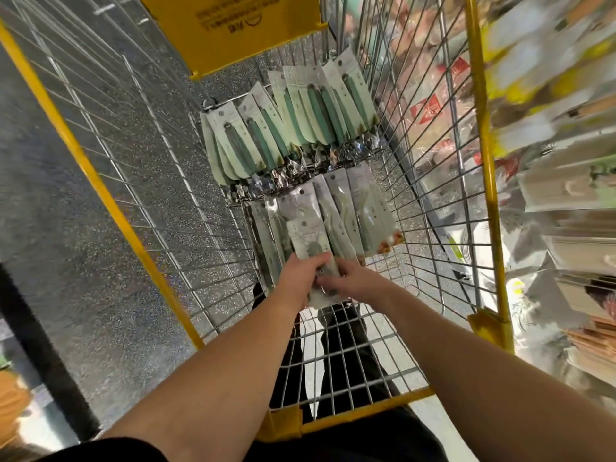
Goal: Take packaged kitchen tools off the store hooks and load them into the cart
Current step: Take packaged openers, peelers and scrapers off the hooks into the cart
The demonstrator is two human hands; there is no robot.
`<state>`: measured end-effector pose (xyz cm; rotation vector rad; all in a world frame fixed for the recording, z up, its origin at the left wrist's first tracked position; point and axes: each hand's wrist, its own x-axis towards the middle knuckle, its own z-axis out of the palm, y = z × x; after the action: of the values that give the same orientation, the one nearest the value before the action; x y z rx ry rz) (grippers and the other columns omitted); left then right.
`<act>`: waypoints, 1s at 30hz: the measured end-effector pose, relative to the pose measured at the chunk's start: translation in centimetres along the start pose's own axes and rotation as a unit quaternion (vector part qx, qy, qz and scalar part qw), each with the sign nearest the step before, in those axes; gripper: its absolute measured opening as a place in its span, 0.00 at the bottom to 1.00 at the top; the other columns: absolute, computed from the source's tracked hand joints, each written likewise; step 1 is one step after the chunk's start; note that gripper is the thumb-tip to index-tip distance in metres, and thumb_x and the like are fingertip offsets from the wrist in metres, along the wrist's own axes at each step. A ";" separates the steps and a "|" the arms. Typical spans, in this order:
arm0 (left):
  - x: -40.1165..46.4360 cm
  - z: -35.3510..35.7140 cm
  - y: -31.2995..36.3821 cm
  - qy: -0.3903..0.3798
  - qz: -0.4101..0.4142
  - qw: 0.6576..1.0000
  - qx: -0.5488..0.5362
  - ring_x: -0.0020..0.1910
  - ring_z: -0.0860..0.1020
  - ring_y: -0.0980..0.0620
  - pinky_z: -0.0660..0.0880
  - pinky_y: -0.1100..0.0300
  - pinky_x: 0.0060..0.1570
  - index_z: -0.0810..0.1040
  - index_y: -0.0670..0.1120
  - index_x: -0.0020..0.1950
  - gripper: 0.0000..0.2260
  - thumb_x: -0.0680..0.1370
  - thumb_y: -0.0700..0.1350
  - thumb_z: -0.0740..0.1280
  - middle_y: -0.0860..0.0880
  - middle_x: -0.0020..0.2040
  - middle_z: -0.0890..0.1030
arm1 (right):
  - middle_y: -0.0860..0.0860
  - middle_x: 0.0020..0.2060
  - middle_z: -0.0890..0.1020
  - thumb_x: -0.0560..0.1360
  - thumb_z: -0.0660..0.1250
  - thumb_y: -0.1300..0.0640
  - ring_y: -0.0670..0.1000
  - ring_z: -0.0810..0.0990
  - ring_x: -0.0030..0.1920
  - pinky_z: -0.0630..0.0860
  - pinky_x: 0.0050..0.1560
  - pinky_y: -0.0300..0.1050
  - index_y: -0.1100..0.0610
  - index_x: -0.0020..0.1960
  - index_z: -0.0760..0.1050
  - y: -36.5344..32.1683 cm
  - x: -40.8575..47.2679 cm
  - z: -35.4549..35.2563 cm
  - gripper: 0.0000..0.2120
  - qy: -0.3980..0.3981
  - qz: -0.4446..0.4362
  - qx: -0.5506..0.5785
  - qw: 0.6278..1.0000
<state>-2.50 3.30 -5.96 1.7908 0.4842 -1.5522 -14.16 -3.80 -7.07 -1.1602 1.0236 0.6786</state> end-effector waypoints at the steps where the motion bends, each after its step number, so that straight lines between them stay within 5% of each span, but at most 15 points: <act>1: 0.1 -0.3 0.4 0.023 -0.004 1.000 0.009 0.47 0.84 0.44 0.82 0.48 0.46 0.79 0.45 0.57 0.12 0.75 0.44 0.75 0.45 0.47 0.85 | 0.49 0.64 0.79 0.73 0.70 0.35 0.51 0.79 0.61 0.70 0.68 0.57 0.49 0.76 0.65 -0.2 0.0 -0.2 0.37 0.010 0.005 0.009 1.000; 3: 0.2 -0.8 1.4 0.066 -0.005 0.998 0.020 0.45 0.83 0.44 0.83 0.48 0.38 0.77 0.42 0.60 0.17 0.75 0.45 0.75 0.45 0.48 0.83 | 0.52 0.67 0.76 0.78 0.66 0.41 0.54 0.75 0.65 0.69 0.69 0.57 0.53 0.75 0.67 -0.3 0.8 -0.5 0.30 0.079 0.001 0.019 0.997; 5: 0.0 -1.3 2.4 0.124 0.013 0.991 0.054 0.38 0.78 0.51 0.78 0.60 0.25 0.73 0.41 0.60 0.15 0.78 0.44 0.72 0.48 0.43 0.79 | 0.54 0.66 0.77 0.79 0.67 0.47 0.53 0.77 0.61 0.72 0.66 0.53 0.57 0.71 0.70 -0.5 2.4 -0.3 0.25 0.175 -0.009 -0.019 0.984; 8: 0.2 -2.2 3.2 0.165 0.029 0.983 0.071 0.35 0.73 0.54 0.69 0.66 0.17 0.70 0.42 0.64 0.16 0.79 0.43 0.70 0.48 0.46 0.76 | 0.54 0.67 0.72 0.76 0.69 0.46 0.54 0.74 0.63 0.72 0.66 0.52 0.57 0.73 0.67 -0.9 4.7 0.8 0.30 0.258 -0.011 -0.109 0.960; 16: 1.7 -2.9 4.2 0.202 0.046 0.972 0.113 0.35 0.69 0.55 0.70 0.61 0.38 0.68 0.43 0.63 0.20 0.77 0.46 0.73 0.53 0.42 0.72 | 0.59 0.71 0.67 0.75 0.69 0.39 0.61 0.67 0.72 0.64 0.73 0.59 0.59 0.77 0.55 -0.2 8.3 3.7 0.41 0.314 0.033 -0.327 0.891; 19: 2.0 -3.1 4.6 0.210 0.045 0.968 0.133 0.53 0.77 0.47 0.73 0.52 0.53 0.66 0.40 0.71 0.27 0.77 0.47 0.73 0.48 0.57 0.77 | 0.59 0.71 0.68 0.76 0.68 0.42 0.60 0.69 0.71 0.65 0.72 0.59 0.59 0.77 0.53 -0.2 9.0 4.2 0.39 0.319 0.028 -0.337 0.885; 22: 1.6 -2.9 4.9 0.221 0.045 0.965 0.135 0.70 0.71 0.39 0.70 0.48 0.66 0.57 0.40 0.79 0.37 0.77 0.47 0.73 0.40 0.74 0.69 | 0.58 0.70 0.69 0.79 0.65 0.49 0.58 0.70 0.70 0.67 0.70 0.58 0.59 0.76 0.55 -0.5 9.0 4.7 0.32 0.335 0.009 -0.331 0.882; 25: 1.5 -3.0 4.9 0.221 0.042 0.964 0.139 0.72 0.69 0.38 0.69 0.47 0.68 0.54 0.41 0.81 0.38 0.78 0.48 0.72 0.40 0.76 0.66 | 0.58 0.72 0.65 0.79 0.64 0.49 0.59 0.65 0.73 0.62 0.73 0.59 0.58 0.76 0.55 -0.4 8.6 4.6 0.31 0.345 0.000 -0.342 0.874; 30: 1.3 -3.1 4.8 0.224 0.038 0.965 0.129 0.71 0.70 0.38 0.70 0.46 0.67 0.54 0.43 0.81 0.39 0.77 0.48 0.73 0.40 0.75 0.68 | 0.60 0.79 0.54 0.76 0.69 0.43 0.62 0.54 0.79 0.52 0.76 0.62 0.52 0.80 0.45 -0.3 8.2 3.7 0.44 0.341 0.032 -0.291 0.893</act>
<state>3.22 2.05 -5.90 2.3519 0.4301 -1.1947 -9.39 -0.88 -14.20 -1.9840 1.5024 0.6611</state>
